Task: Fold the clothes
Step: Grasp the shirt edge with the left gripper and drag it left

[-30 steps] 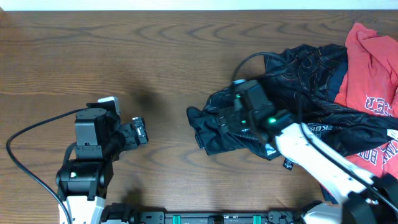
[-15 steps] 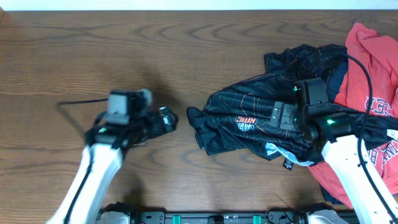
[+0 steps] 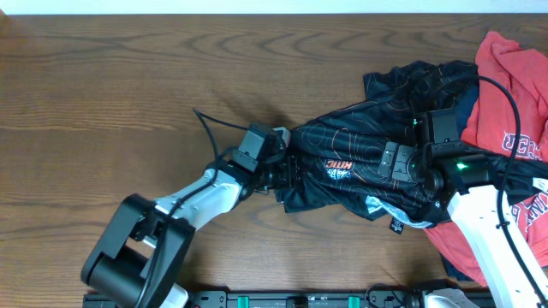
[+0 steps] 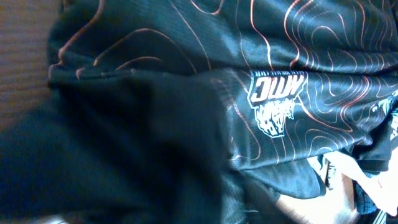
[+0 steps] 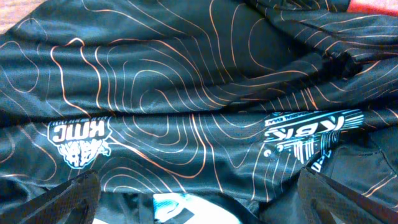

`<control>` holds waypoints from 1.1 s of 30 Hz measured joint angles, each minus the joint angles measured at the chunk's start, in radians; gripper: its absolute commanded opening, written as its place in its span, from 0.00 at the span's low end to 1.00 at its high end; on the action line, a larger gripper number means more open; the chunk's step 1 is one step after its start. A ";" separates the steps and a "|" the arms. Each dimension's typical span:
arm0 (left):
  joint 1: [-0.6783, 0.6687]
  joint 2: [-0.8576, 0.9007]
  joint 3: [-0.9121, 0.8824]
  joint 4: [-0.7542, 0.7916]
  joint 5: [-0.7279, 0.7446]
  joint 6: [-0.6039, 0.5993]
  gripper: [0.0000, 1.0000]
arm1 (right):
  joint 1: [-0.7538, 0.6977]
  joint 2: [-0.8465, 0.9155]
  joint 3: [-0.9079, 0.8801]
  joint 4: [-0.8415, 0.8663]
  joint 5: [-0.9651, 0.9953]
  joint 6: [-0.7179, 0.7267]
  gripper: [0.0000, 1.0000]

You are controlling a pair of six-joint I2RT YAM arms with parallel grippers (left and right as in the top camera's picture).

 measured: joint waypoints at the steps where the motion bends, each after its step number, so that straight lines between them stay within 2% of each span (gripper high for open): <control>1: 0.002 0.000 0.000 0.000 0.000 0.003 0.06 | 0.000 0.000 0.000 -0.002 0.000 0.000 0.99; 6: 0.084 -0.035 0.000 -0.021 -0.002 0.044 0.06 | 0.000 0.000 0.000 -0.009 0.000 0.000 0.99; 9: 0.213 -0.101 0.002 -0.066 -0.020 0.074 0.06 | 0.000 0.000 0.000 -0.011 0.000 0.000 0.99; 14: 0.503 -0.222 0.065 -0.072 -0.079 0.101 0.07 | 0.000 0.000 0.000 -0.011 0.000 0.000 0.99; 15: 0.545 -0.233 0.082 -0.070 -0.089 0.106 0.32 | 0.000 0.000 0.000 -0.011 0.000 0.000 0.99; 17: 0.651 -0.251 0.128 -0.072 -0.101 0.117 0.98 | 0.000 0.000 0.000 -0.011 0.000 0.000 0.99; 21: 0.770 -0.262 0.166 -0.126 -0.060 0.117 0.98 | 0.000 0.000 0.000 -0.011 0.000 0.000 0.99; 24: 0.777 -0.262 0.167 -0.306 -0.005 0.118 0.98 | 0.000 0.000 0.000 -0.012 0.000 0.000 0.99; 27: 0.737 -0.259 0.159 -0.539 0.031 0.119 0.98 | 0.000 0.000 0.000 -0.012 0.000 0.000 0.99; 30: 0.661 -0.254 0.133 -0.692 0.050 0.119 0.98 | 0.000 0.000 0.000 -0.011 0.000 0.000 0.99; 33: 0.564 -0.237 0.077 -0.724 0.048 0.114 0.98 | 0.000 0.000 0.000 -0.011 0.000 0.000 0.99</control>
